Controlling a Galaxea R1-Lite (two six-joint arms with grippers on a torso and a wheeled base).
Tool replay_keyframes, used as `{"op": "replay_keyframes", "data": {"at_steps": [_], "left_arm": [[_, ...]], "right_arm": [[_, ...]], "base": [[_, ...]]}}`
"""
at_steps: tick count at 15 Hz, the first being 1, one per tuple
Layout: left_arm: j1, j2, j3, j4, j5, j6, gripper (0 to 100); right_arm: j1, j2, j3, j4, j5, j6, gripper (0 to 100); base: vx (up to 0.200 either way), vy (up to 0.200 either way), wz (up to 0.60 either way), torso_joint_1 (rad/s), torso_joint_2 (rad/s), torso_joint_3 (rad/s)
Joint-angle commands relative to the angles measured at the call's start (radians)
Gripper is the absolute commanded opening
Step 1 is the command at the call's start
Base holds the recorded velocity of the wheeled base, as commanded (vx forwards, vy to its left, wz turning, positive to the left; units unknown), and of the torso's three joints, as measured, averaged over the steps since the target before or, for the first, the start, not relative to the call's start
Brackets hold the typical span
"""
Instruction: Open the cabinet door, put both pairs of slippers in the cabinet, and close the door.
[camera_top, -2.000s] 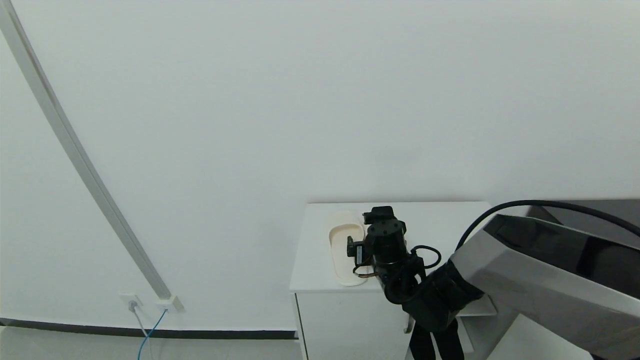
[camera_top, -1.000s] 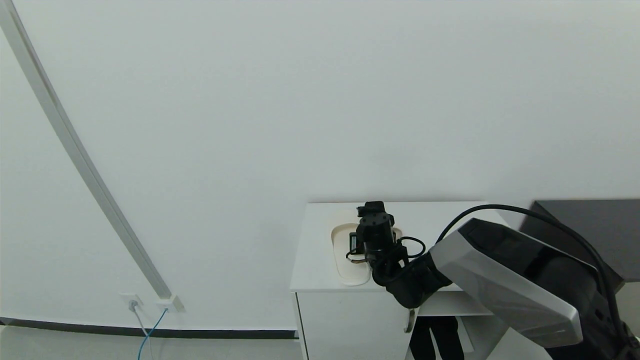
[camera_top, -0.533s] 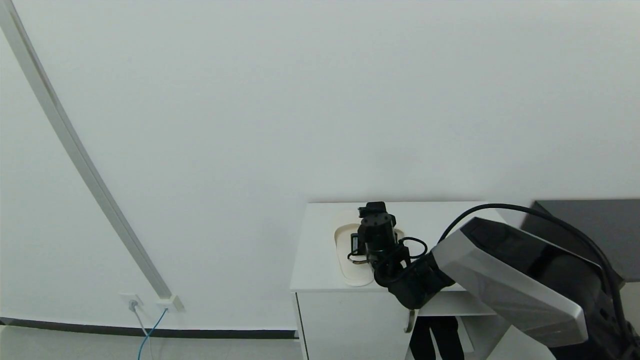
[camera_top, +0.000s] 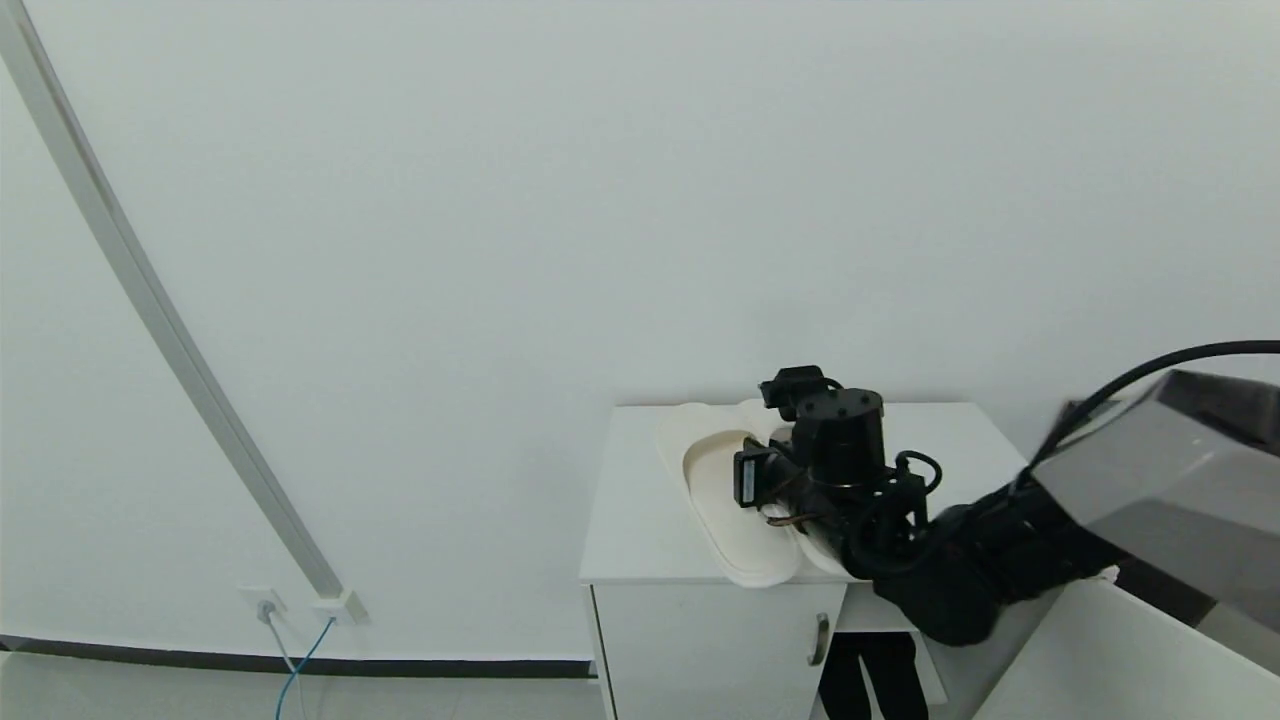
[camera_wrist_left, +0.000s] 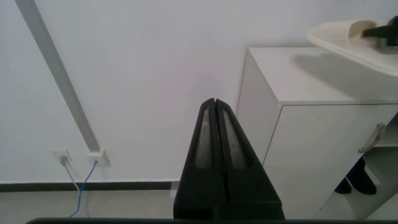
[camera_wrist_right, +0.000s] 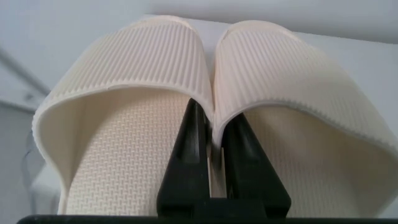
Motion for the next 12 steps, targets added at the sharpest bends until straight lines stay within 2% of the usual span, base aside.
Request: {"op": "replay_keyframes", "data": {"at_steps": [1, 3, 6, 9, 12], "left_arm": [[0.000, 0.001, 0.000, 0.000, 0.000, 0.001, 0], [0.000, 0.001, 0.000, 0.000, -0.001, 0.001, 0], [0.000, 0.001, 0.002, 0.000, -0.001, 0.003, 0], [0.000, 0.001, 0.002, 0.000, -0.001, 0.007, 0], [0.000, 0.001, 0.002, 0.000, -0.003, 0.006, 0]], "right_arm": [[0.031, -0.276, 0.219, -0.034, 0.118, -0.019, 0], [0.051, -0.377, 0.308, -0.032, 0.193, -0.022, 0], [0.054, -0.456, 0.418, -0.052, 0.280, -0.135, 0], [0.054, -0.442, 0.477, -0.153, 0.292, -0.212, 0], [0.054, -0.434, 0.490, -0.169, 0.306, -0.228, 0]], "base": [[0.000, 0.000, 0.00, 0.000, 0.00, 0.000], [0.000, 0.000, 0.00, 0.000, 0.00, 0.000], [0.000, 0.000, 0.00, 0.000, 0.00, 0.000], [0.000, 0.000, 0.00, 0.000, 0.00, 0.000], [0.000, 0.000, 0.00, 0.000, 0.00, 0.000]]}}
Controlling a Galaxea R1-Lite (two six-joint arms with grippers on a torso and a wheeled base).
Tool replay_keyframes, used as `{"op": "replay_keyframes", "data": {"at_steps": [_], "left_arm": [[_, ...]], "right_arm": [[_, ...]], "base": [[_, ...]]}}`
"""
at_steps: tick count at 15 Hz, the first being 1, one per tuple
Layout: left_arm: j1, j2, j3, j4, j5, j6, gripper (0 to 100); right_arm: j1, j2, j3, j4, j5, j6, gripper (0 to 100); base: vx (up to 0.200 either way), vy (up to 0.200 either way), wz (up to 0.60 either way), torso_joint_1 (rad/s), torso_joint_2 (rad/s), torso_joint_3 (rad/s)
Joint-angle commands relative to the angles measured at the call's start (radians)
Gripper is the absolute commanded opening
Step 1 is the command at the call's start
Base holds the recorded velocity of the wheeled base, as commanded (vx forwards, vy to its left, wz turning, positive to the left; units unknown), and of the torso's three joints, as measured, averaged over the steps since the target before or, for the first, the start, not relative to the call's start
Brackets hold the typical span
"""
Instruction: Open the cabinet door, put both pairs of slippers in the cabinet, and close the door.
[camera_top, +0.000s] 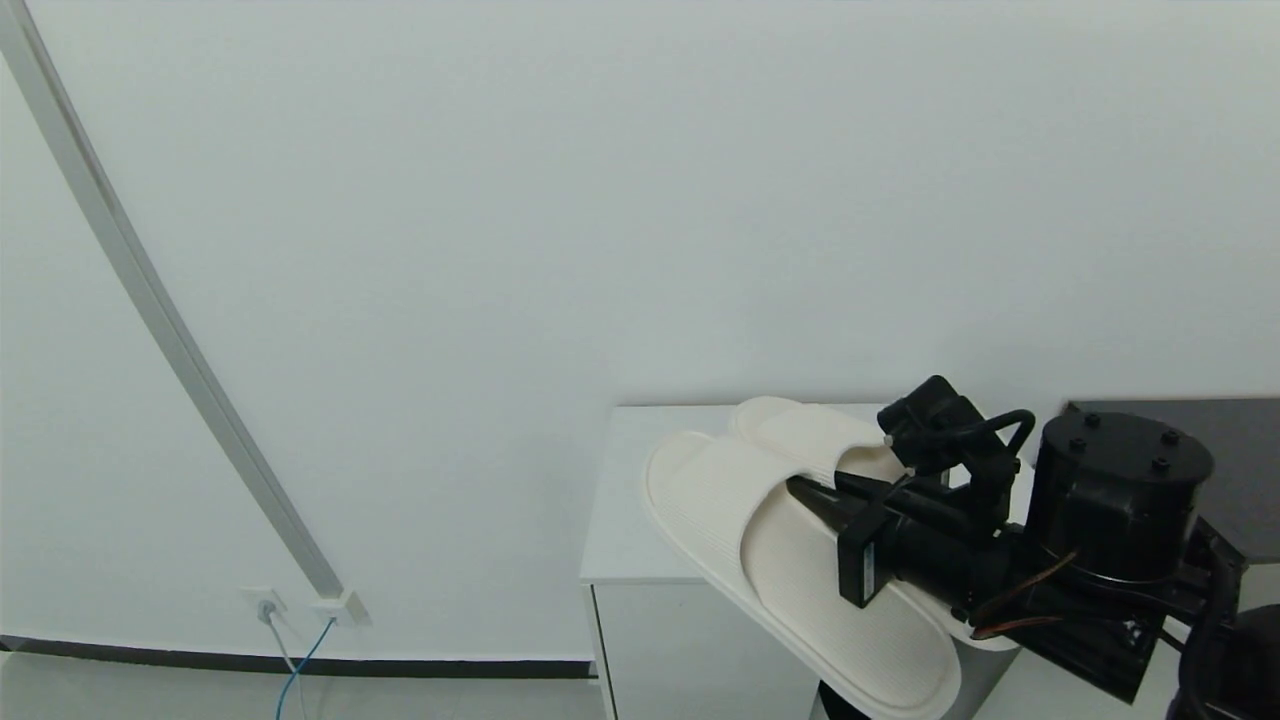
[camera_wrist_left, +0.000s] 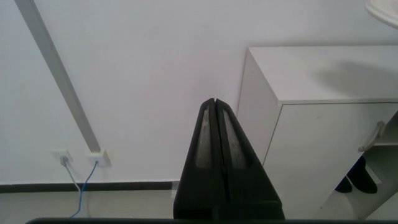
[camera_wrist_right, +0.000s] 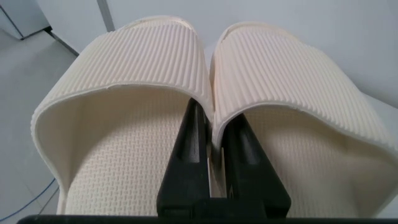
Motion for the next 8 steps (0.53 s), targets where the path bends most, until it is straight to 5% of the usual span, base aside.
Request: {"op": "replay_keyframes", "data": {"at_steps": [1, 2, 8], "left_arm": [[0.000, 0.001, 0.000, 0.000, 0.001, 0.000, 0], [0.000, 0.001, 0.000, 0.000, 0.001, 0.000, 0], [0.000, 0.001, 0.000, 0.000, 0.001, -0.002, 0]], "right_arm": [[0.000, 0.002, 0.004, -0.002, 0.003, -0.002, 0], [0.000, 0.002, 0.005, -0.002, 0.005, -0.001, 0], [0.000, 0.010, 0.002, -0.002, 0.002, -0.001, 0]], "base": [[0.000, 0.000, 0.00, 0.000, 0.00, 0.000], [0.000, 0.000, 0.00, 0.000, 0.00, 0.000], [-0.200, 0.000, 0.00, 0.005, 0.01, 0.004]]}}
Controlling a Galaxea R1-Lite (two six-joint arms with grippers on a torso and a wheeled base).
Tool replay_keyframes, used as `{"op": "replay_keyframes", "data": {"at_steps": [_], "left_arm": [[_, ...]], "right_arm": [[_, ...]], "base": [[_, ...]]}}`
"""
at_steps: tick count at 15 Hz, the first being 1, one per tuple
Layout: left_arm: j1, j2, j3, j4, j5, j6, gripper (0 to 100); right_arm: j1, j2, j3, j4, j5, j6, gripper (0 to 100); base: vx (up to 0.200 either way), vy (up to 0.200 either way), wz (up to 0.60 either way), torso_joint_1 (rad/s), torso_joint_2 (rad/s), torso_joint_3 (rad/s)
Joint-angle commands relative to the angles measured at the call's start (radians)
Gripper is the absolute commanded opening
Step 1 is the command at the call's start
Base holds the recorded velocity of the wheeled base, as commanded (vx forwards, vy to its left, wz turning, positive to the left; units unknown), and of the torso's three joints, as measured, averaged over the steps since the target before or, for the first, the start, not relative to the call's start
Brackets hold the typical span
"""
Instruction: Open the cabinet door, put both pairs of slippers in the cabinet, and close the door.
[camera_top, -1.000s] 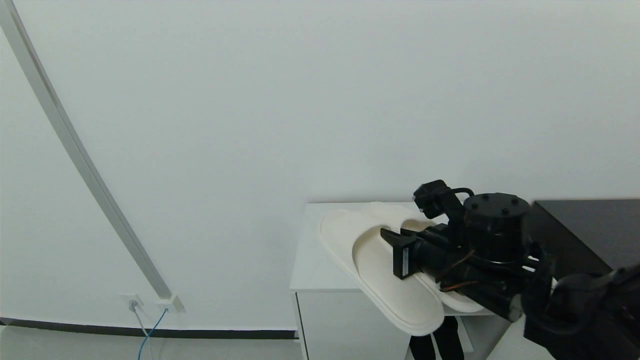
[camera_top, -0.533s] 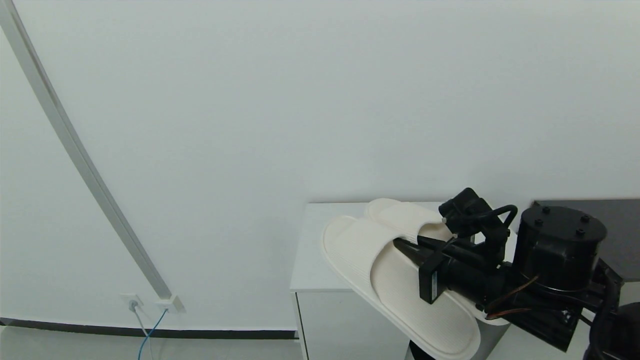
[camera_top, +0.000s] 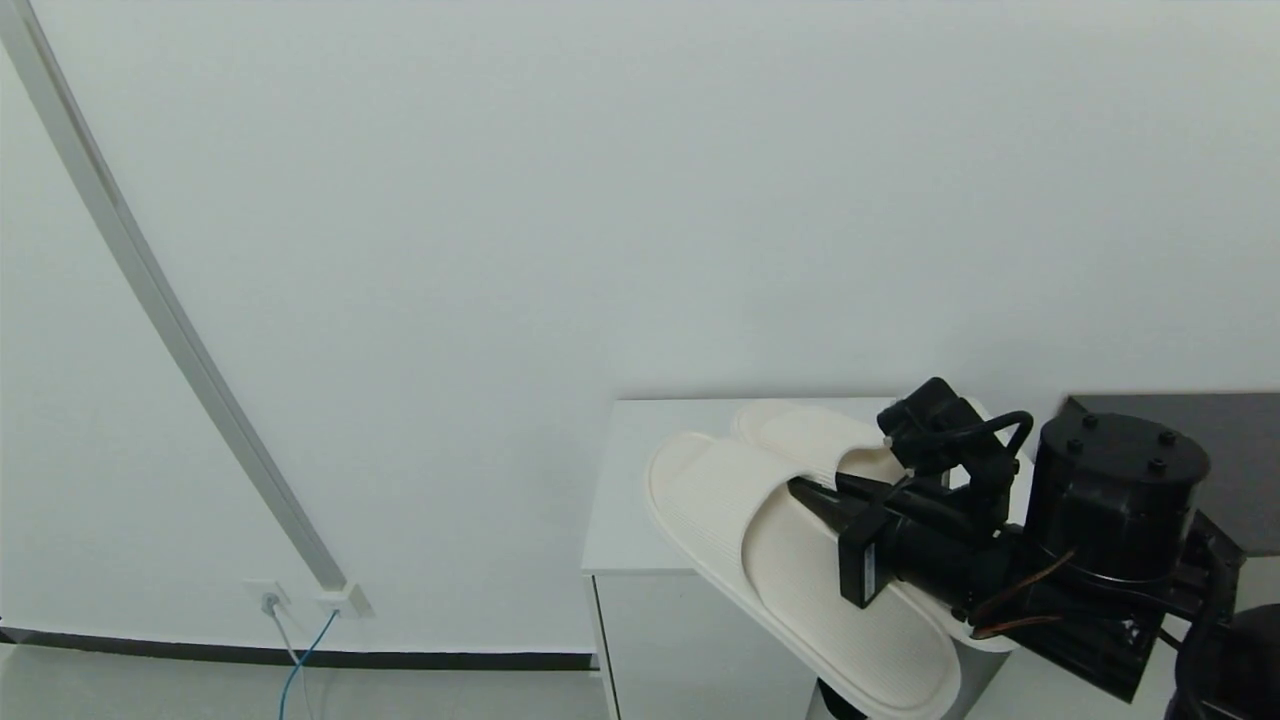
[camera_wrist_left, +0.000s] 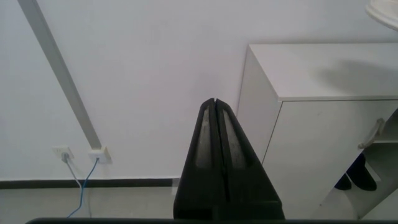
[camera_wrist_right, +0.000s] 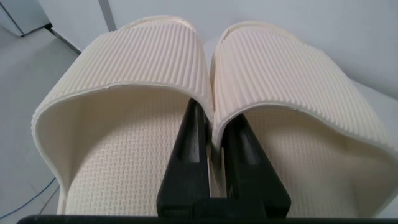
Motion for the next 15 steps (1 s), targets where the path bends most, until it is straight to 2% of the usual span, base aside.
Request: {"op": "replay_keyframes", "data": {"at_steps": [1, 3, 15], "left_arm": [[0.000, 0.001, 0.000, 0.000, 0.001, -0.001, 0], [0.000, 0.001, 0.000, 0.000, 0.001, -0.001, 0], [0.000, 0.001, 0.000, 0.000, 0.005, -0.002, 0]], "right_arm": [[0.002, 0.008, -0.001, 0.000, 0.000, 0.000, 0], [0.002, 0.008, 0.000, 0.000, -0.001, -0.001, 0], [0.011, 0.010, 0.002, 0.003, 0.000, -0.003, 0]], "base": [[-0.200, 0.000, 0.00, 0.002, 0.01, 0.002], [-0.200, 0.000, 0.00, -0.015, 0.00, 0.009], [0.000, 0.000, 0.00, 0.000, 0.00, 0.000]]}}
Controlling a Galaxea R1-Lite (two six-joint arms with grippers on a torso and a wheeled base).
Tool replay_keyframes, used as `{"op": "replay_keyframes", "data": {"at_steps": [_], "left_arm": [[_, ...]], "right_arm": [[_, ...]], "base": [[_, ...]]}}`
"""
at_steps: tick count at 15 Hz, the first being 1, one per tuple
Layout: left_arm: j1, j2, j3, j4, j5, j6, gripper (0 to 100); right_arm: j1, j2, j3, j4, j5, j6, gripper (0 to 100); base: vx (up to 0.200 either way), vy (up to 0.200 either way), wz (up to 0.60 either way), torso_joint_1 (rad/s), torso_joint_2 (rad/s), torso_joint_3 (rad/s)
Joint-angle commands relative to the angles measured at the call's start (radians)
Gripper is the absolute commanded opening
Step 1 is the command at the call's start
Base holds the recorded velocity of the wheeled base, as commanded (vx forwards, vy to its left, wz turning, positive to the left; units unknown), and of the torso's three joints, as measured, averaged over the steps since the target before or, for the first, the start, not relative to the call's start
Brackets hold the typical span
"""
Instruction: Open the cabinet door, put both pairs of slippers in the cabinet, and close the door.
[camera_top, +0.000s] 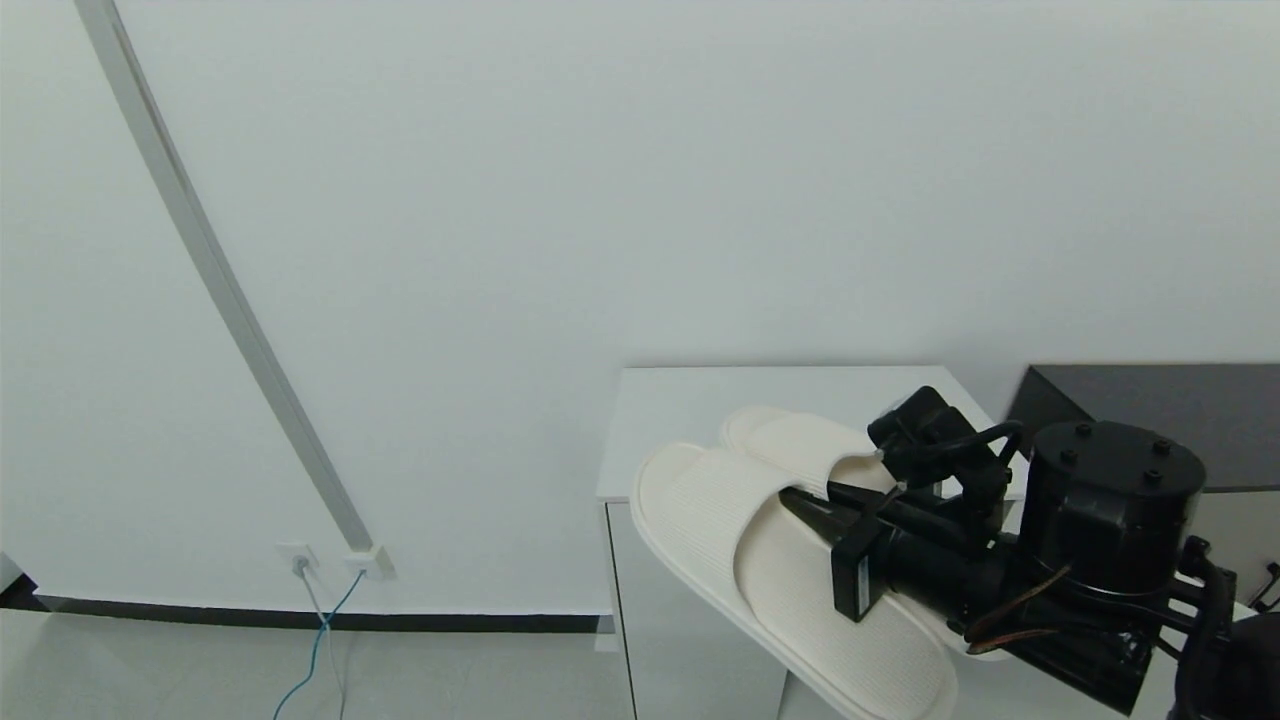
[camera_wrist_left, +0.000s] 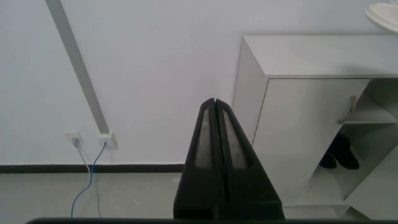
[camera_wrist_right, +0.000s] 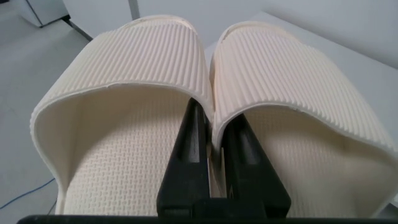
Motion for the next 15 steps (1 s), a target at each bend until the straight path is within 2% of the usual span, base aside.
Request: {"op": "replay_keyframes", "data": {"at_steps": [1, 2, 15], "left_arm": [[0.000, 0.001, 0.000, 0.000, 0.001, 0.001, 0], [0.000, 0.001, 0.000, 0.000, 0.001, 0.001, 0], [0.000, 0.001, 0.000, 0.000, 0.002, 0.000, 0]], "right_arm": [[0.000, 0.005, 0.000, 0.000, 0.000, 0.000, 0], [0.002, 0.007, 0.003, 0.000, 0.000, 0.000, 0], [0.002, 0.019, 0.012, -0.001, 0.007, 0.001, 0]], "base": [[0.000, 0.000, 0.00, 0.000, 0.00, 0.000], [0.000, 0.000, 0.00, 0.000, 0.00, 0.000], [0.000, -0.200, 0.00, 0.002, 0.00, 0.003]]}}
